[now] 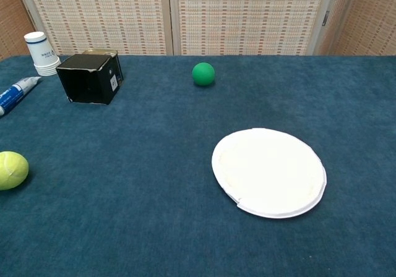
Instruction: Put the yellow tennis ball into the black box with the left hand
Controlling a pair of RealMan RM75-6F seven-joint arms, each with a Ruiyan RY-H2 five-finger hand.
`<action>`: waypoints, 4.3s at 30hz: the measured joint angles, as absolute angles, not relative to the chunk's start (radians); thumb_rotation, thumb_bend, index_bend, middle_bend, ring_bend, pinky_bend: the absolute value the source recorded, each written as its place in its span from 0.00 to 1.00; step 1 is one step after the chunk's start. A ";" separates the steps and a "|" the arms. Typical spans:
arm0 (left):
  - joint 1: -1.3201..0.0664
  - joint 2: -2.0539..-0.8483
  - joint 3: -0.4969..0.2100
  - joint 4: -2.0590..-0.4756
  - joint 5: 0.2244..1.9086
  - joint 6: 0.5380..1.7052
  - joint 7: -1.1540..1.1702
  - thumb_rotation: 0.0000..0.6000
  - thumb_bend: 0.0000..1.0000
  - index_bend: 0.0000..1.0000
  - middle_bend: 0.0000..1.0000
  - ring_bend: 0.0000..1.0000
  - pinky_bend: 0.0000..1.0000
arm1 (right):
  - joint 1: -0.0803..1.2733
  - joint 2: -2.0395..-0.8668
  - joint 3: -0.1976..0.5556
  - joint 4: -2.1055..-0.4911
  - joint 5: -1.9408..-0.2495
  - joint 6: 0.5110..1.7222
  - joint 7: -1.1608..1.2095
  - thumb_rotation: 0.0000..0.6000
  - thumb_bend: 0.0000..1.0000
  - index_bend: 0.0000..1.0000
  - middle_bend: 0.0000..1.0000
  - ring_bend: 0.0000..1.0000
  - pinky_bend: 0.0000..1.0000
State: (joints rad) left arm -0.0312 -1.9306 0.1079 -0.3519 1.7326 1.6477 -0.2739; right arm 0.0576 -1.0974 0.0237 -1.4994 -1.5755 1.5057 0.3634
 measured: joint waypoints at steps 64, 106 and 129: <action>-0.374 -1.887 -0.018 -0.533 1.568 1.302 -0.246 1.00 0.71 1.00 1.00 1.00 1.00 | 0.072 -1.107 0.032 -1.520 -1.546 1.470 0.306 1.00 0.00 0.21 0.12 0.00 0.00; -0.644 -1.923 -0.051 -0.334 1.538 1.086 -0.484 0.16 0.32 0.03 0.00 0.00 0.00 | 0.083 -1.113 0.027 -1.530 -1.550 1.451 0.274 1.00 0.00 0.21 0.12 0.00 0.00; -0.643 -1.884 -0.026 -0.416 1.528 1.026 -0.453 0.17 0.31 0.00 0.00 0.00 0.00 | 0.080 -1.112 0.029 -1.525 -1.550 1.460 0.286 1.00 0.00 0.21 0.12 0.00 0.00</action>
